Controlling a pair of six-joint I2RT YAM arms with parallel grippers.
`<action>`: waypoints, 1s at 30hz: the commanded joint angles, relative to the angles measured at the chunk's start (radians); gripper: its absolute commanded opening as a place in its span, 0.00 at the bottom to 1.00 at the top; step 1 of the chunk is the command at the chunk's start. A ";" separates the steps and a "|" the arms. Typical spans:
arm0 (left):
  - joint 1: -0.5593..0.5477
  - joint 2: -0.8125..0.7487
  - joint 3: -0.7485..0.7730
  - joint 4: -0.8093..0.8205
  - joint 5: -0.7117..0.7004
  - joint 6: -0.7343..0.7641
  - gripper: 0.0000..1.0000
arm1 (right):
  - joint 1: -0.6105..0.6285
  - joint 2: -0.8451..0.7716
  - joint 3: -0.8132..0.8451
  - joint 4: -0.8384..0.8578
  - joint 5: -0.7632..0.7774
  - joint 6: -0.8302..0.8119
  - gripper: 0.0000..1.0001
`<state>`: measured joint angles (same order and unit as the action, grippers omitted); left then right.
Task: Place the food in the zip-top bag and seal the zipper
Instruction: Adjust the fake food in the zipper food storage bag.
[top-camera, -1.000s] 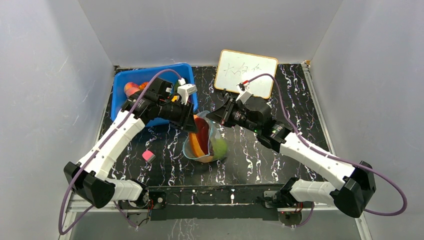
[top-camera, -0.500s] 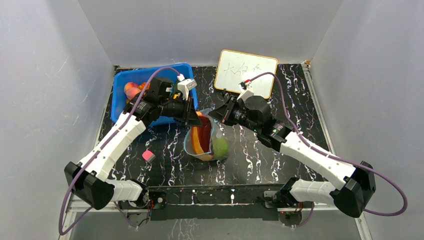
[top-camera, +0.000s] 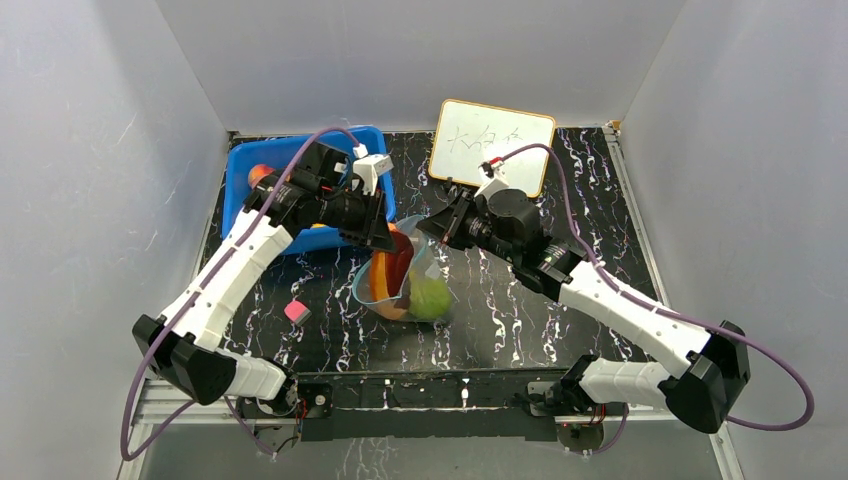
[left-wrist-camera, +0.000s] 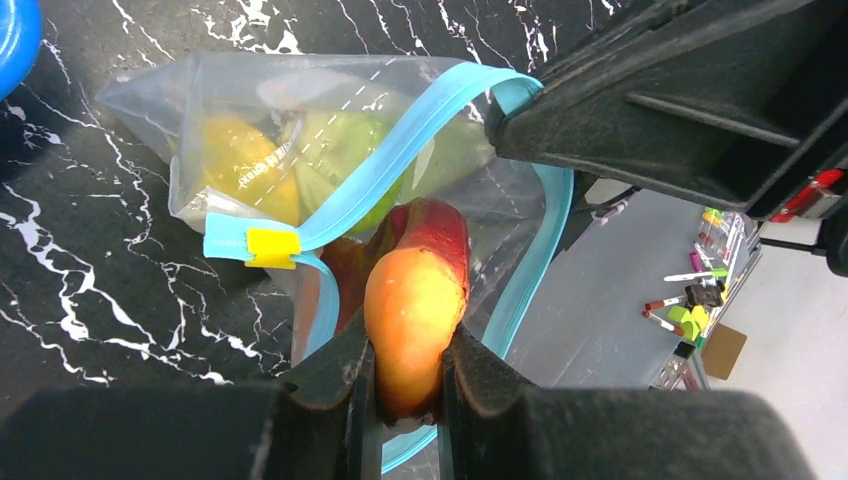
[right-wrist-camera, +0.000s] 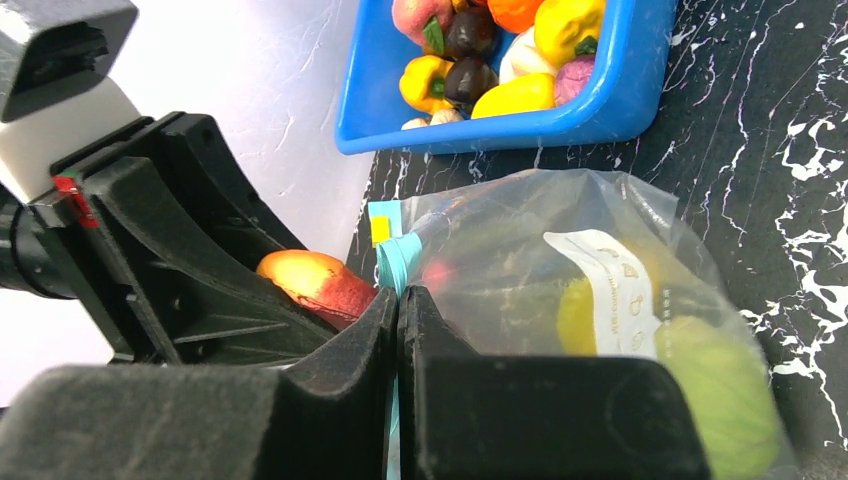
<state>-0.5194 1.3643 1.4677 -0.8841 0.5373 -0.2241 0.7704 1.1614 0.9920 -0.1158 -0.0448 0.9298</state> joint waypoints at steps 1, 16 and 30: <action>-0.017 -0.001 0.082 -0.116 0.021 0.013 0.00 | -0.003 0.010 0.082 0.035 0.015 0.002 0.00; -0.024 0.047 0.007 0.073 -0.051 -0.051 0.48 | -0.002 0.051 0.050 0.060 0.030 -0.001 0.00; -0.024 -0.071 0.016 0.055 -0.163 -0.084 0.40 | -0.003 0.051 0.054 0.031 0.055 -0.040 0.00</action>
<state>-0.5388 1.3437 1.4670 -0.7956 0.3885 -0.3004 0.7704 1.2243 1.0145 -0.1093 -0.0166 0.9138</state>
